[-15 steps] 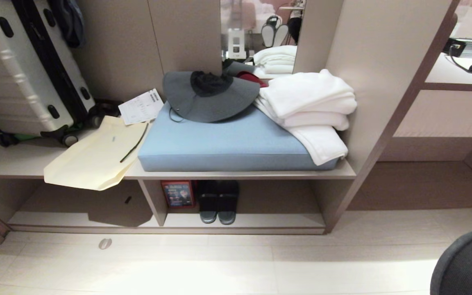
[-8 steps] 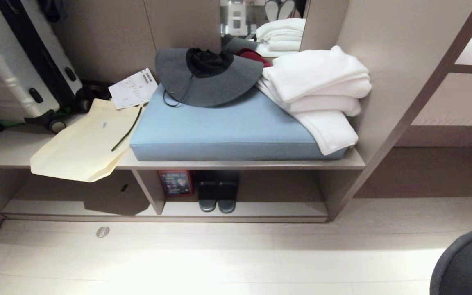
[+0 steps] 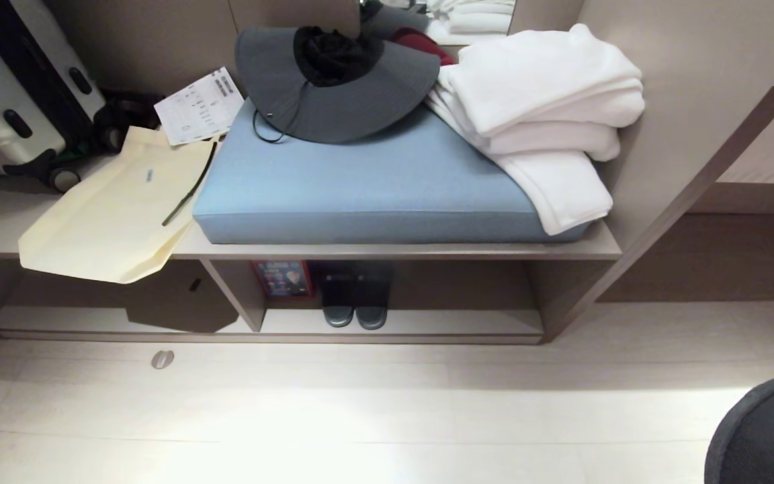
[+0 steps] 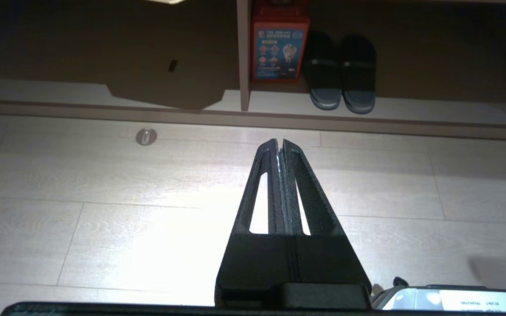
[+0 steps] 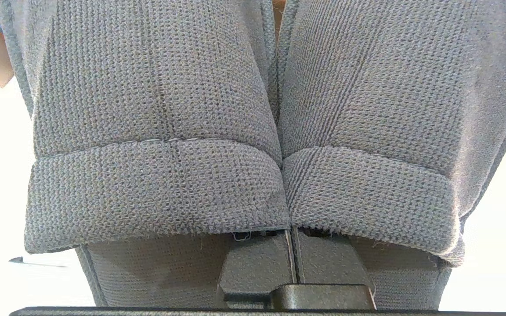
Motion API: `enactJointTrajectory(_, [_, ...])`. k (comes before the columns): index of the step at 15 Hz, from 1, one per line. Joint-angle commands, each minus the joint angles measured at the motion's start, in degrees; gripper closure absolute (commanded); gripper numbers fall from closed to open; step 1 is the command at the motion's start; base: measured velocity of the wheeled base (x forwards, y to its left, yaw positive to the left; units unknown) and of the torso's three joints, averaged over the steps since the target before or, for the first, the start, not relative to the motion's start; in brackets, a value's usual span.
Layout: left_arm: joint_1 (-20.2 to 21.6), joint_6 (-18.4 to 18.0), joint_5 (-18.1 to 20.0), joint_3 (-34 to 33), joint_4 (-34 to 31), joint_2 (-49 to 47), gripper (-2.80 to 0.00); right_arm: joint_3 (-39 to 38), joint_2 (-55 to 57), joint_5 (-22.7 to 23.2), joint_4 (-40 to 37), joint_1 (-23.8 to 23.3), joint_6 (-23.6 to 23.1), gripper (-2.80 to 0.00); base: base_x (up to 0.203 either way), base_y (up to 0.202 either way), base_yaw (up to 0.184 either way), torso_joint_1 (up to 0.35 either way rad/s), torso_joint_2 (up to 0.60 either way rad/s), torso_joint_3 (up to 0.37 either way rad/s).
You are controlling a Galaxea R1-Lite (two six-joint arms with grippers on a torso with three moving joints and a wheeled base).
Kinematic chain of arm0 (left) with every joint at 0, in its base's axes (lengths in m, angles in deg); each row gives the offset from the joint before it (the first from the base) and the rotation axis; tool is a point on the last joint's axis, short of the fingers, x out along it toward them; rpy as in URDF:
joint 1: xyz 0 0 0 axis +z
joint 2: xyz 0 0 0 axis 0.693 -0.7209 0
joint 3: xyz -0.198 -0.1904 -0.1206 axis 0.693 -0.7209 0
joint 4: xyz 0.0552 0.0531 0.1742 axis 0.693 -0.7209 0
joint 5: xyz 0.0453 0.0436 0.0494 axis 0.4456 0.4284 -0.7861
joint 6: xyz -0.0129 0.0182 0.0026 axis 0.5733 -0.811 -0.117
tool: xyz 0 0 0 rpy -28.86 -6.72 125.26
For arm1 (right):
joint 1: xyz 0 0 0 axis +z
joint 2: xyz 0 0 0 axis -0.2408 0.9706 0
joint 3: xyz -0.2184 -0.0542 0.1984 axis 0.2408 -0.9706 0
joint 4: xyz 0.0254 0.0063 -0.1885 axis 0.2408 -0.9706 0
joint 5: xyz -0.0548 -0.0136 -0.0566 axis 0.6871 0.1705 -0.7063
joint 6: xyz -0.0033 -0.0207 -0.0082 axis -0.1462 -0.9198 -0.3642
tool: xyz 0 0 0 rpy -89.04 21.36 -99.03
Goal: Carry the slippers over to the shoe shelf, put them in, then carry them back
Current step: Place the slippers into the shoe cabinet
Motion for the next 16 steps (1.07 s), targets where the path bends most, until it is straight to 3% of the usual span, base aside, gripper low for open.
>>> enactJointTrajectory(1, [-0.01, 0.04, -0.02, 0.00, 0.02, 0.00, 0.00, -0.01, -0.01, 0.04, 0.00, 0.03, -0.03, 0.00, 0.000, 0.000, 0.000, 0.000, 0.00, -0.193])
enactJointTrajectory(16, [-0.01, 0.04, -0.02, -0.04, 0.02, 0.00, 0.00, -0.01, -0.01, 0.04, 0.00, 0.03, 0.05, 0.00, 0.000, 0.000, 0.000, 0.003, 0.00, -0.198])
